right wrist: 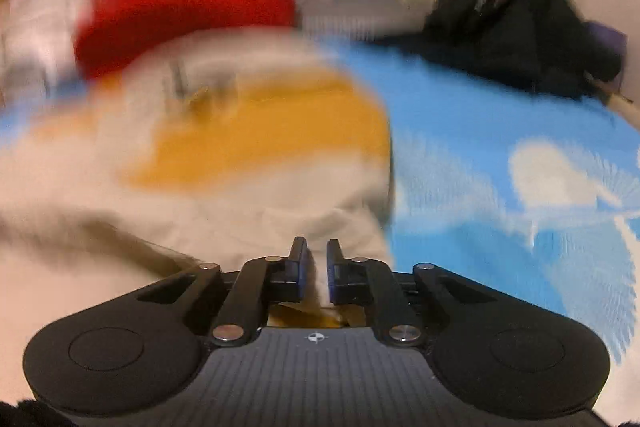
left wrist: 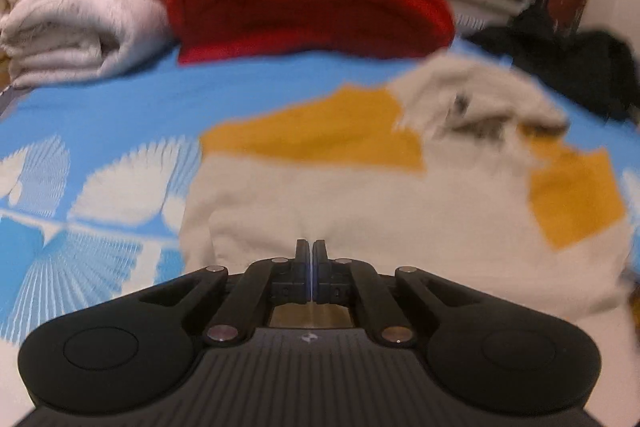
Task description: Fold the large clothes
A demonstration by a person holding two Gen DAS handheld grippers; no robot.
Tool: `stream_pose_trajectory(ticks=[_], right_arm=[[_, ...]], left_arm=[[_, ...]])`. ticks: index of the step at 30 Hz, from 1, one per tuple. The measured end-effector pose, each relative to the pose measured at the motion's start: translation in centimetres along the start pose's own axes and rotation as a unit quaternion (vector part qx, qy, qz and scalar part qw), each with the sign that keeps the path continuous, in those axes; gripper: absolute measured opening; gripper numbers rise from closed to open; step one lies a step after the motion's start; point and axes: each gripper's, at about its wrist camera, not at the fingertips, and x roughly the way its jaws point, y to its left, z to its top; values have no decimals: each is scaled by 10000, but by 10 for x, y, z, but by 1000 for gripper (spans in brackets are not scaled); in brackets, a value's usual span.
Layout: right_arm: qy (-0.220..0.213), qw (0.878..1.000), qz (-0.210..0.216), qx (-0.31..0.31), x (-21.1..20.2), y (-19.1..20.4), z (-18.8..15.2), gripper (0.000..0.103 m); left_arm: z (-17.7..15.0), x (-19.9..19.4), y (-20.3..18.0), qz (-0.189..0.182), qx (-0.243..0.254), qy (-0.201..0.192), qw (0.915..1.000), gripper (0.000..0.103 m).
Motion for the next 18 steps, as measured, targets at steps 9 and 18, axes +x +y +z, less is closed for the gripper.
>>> stream_pose_trajectory(ticks=[9, 18], right_arm=[[-158, 9990, 225, 360, 1, -12, -3, 6], [-651, 9878, 680, 1242, -22, -32, 53, 62]], left_arm=[[15, 41, 11, 780, 208, 575, 9951, 1], [15, 31, 26, 35, -234, -102, 9997, 86]])
